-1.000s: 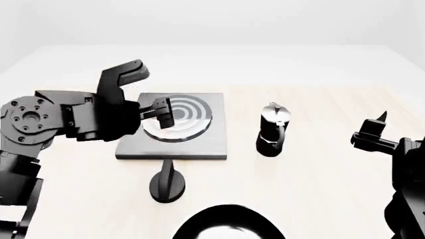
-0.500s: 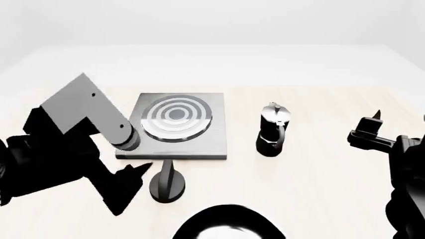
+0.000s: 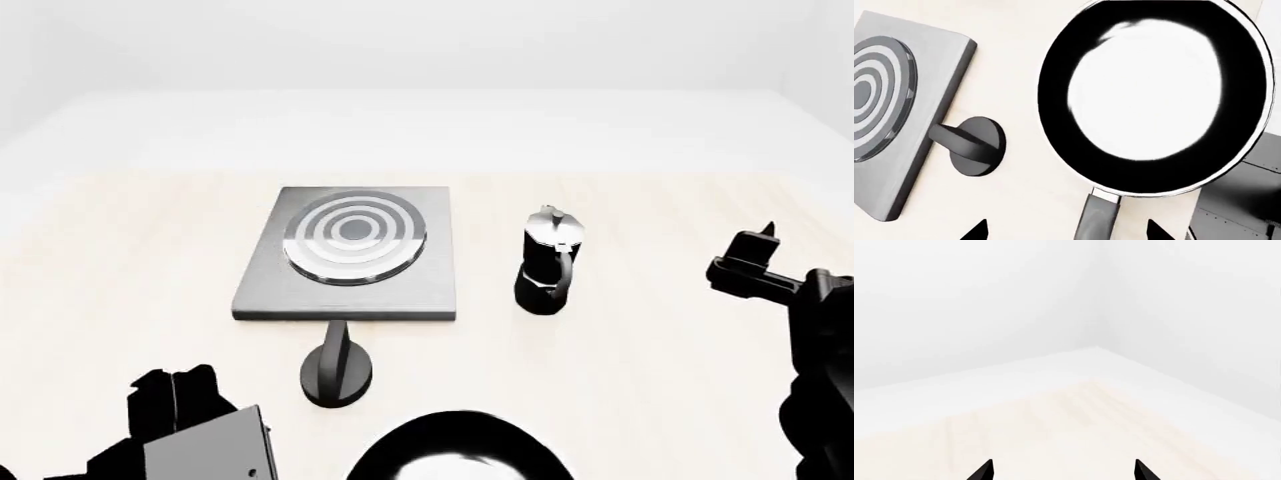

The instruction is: Turn on the stove and put the frying pan on it.

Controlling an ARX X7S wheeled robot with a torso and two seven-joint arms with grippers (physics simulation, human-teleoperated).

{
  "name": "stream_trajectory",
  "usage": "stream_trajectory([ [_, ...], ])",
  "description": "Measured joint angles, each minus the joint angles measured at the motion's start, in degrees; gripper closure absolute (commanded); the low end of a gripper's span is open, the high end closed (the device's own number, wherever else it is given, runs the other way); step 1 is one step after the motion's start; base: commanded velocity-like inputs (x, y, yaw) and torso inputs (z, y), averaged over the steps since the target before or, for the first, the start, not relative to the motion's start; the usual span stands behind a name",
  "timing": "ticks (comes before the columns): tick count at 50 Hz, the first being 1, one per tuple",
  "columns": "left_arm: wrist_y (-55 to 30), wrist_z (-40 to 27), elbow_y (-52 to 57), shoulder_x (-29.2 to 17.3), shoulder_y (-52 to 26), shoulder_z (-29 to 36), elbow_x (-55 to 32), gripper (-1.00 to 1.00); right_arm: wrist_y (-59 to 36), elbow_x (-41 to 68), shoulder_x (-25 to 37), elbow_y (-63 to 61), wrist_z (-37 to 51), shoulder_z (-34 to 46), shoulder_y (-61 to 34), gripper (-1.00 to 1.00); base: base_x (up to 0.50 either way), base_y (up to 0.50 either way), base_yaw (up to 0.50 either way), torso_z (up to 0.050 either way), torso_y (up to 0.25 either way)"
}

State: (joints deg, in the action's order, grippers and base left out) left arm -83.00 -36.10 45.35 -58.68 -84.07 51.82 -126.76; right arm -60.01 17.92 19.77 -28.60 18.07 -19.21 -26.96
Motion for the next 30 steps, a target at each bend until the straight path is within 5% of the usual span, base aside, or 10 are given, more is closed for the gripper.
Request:
stream_trajectory([
  [30, 1.36, 1.33, 3.7, 0.68, 3.06, 2.96, 1.69, -1.0, -0.13, -0.03, 0.31, 0.57, 0.85, 0.27, 0.01, -1.0, 0.0, 0.0, 0.0, 0.0, 0.0],
])
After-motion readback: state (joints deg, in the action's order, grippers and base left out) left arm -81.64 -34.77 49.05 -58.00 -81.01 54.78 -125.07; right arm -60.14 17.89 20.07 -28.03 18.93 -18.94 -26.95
